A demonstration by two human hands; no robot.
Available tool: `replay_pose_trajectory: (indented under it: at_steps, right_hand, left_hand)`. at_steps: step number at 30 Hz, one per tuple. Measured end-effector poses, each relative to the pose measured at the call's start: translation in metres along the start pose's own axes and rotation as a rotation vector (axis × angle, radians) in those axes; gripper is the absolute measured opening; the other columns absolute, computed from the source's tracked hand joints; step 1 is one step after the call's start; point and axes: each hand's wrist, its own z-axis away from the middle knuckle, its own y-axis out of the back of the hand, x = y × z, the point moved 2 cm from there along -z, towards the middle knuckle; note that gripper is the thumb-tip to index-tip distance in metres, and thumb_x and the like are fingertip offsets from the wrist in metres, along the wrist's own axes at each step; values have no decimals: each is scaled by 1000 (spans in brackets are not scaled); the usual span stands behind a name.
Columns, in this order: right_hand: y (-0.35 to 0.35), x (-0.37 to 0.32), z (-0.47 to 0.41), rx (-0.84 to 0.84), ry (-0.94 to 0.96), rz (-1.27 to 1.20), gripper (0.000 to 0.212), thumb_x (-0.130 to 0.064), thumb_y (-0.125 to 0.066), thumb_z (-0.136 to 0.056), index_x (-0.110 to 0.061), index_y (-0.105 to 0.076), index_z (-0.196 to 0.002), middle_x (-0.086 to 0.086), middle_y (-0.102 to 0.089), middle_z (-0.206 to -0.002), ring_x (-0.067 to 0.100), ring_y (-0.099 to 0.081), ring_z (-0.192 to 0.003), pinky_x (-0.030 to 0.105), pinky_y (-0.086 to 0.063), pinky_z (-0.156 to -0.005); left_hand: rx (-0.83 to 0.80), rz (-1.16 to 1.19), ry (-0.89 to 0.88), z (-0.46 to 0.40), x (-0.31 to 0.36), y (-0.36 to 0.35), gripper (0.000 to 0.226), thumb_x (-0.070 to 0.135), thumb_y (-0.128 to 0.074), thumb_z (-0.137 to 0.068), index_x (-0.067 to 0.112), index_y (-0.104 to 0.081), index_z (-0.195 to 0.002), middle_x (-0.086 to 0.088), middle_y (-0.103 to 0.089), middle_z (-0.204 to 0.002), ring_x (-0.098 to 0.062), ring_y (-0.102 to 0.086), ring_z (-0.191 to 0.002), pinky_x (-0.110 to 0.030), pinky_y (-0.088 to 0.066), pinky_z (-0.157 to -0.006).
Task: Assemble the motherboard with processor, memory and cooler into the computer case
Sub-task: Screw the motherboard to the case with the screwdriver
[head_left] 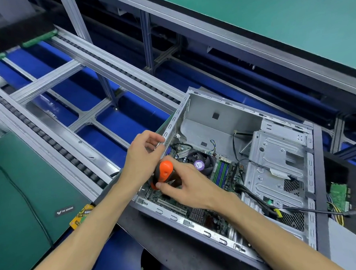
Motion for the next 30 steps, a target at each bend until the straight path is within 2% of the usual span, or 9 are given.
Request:
replay_pose_trajectory:
  at_steps: [4, 14, 16, 18, 21, 23, 25, 28, 30]
  right_hand:
    - [0, 0, 0, -3, 14, 21, 19, -27, -66, -95, -28, -52, -108, -8, -66, -91, 14, -64, -79, 32, -54, -74]
    - [0, -1, -3, -46, -2, 37, 22, -34, -71, -94, -20, -59, -106, -5, -69, -97, 15, -66, -89, 43, -53, -82]
    - [1, -1, -3, -41, -6, 35, 25, -36, -73, -92, -19, -60, -105, -4, -70, -96, 16, -66, -88, 44, -53, -82]
    - [2, -1, -4, -27, -22, 47, 28, -37, -75, -90, -18, -61, -105, -3, -71, -93, 15, -66, -86, 43, -54, -81]
    - [5, 2, -5, 4, -42, 63, 29, -39, -78, -87, -24, -61, -105, -4, -73, -93, 12, -68, -85, 39, -55, -82]
    - [6, 1, -5, 0, -46, 73, 31, -39, -79, -86, -34, -59, -108, -7, -73, -91, 9, -68, -86, 35, -54, -86]
    - [4, 0, -5, -5, -39, 86, 29, -40, -80, -84, -38, -57, -102, -14, -69, -88, 4, -66, -85, 30, -54, -86]
    - [1, 0, -5, 18, -21, 79, 30, -36, -82, -84, -26, -63, -106, -14, -69, -91, 5, -66, -84, 32, -55, -84]
    - [1, 1, -6, 21, -10, 71, 34, -35, -82, -84, -25, -61, -109, -10, -70, -90, 8, -67, -80, 35, -55, -79]
  left_hand:
    - [-1, -8, -4, 0, 0, 0, 13, 10, -65, -90, 20, -67, -97, -5, -63, -101, -15, -58, -89, -25, -47, -77]
    - [-13, -33, -20, -2, -3, 1, 12, 13, -66, -89, 23, -68, -96, -3, -63, -101, -10, -58, -87, -21, -45, -75]
    - [-2, -78, -57, -2, -1, 3, 10, 16, -66, -90, 26, -67, -93, 0, -59, -98, -3, -55, -80, -17, -41, -72]
    - [5, -148, -116, -3, 6, 9, 7, 24, -67, -91, 29, -66, -86, 3, -56, -84, -1, -49, -68, -16, -37, -64]
    - [-171, -355, -133, -1, 21, 20, 26, 51, -60, -90, 29, -61, -76, 3, -49, -57, -5, -43, -52, -23, -37, -54]
    - [-331, -606, -107, 3, 32, 26, 44, 72, -48, -83, 30, -57, -76, 6, -49, -54, -5, -44, -51, -29, -41, -53]
    - [-386, -771, -103, 10, 46, 34, 54, 82, -41, -74, 31, -55, -77, 6, -54, -58, -8, -52, -55, -33, -48, -56]
    - [-416, -823, -130, 20, 62, 39, 50, 80, -52, -70, 31, -55, -77, 5, -60, -64, -9, -58, -61, -36, -53, -62]
    - [-464, -832, -161, 24, 69, 39, 36, 65, -66, -76, 31, -55, -80, 7, -62, -67, -7, -59, -65, -37, -54, -65]
